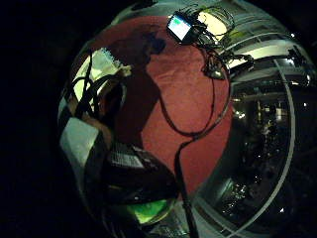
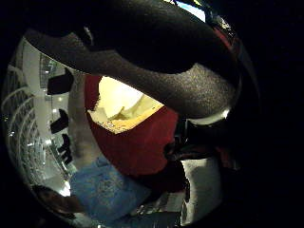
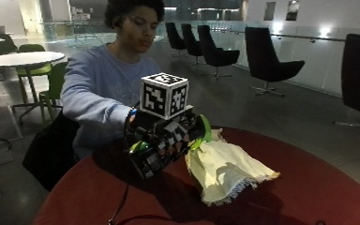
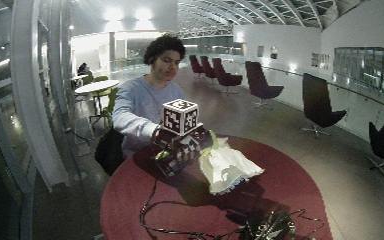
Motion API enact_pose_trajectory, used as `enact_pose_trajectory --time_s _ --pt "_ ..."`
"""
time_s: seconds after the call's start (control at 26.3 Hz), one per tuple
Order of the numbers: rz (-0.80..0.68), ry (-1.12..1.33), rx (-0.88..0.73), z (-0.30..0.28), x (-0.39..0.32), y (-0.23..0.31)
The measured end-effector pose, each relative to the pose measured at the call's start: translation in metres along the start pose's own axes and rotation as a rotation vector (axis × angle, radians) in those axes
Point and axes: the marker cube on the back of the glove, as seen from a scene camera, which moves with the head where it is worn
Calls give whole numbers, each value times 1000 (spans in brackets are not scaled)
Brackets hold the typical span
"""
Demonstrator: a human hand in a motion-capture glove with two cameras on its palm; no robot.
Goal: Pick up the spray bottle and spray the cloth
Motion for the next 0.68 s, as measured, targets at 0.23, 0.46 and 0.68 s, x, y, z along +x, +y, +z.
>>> enact_pose_trajectory --time_s 0.23,0.46,0.68 --pt "-8 12 -4 -1 -2 -2" --pt "0 18 2 -3 -3 -3" --pt "9 6 10 -1 -4 0"
